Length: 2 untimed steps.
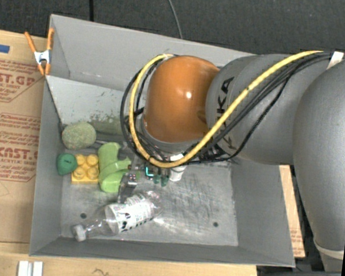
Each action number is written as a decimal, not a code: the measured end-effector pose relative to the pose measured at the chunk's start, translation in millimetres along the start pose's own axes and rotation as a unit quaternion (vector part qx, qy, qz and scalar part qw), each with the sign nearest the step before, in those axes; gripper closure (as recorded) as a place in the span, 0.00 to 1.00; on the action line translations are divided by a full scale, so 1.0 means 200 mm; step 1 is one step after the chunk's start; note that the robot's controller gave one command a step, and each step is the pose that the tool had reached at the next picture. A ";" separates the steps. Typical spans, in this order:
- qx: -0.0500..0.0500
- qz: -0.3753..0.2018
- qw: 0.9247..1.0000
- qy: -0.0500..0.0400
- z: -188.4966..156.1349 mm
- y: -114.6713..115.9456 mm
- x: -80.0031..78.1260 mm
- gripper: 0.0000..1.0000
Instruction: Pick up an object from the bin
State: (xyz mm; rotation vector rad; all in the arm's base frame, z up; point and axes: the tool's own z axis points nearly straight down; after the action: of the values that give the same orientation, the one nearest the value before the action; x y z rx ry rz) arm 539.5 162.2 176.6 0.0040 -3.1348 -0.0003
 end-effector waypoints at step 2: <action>-0.004 0.013 1.000 -0.015 0.20 -0.04 -0.07 0.00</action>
Offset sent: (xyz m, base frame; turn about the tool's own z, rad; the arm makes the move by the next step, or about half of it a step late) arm 0.0163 -0.0179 -0.0921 0.0467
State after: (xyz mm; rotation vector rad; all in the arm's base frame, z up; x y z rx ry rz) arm 553.8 154.8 135.7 -0.0357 -3.1639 -0.0128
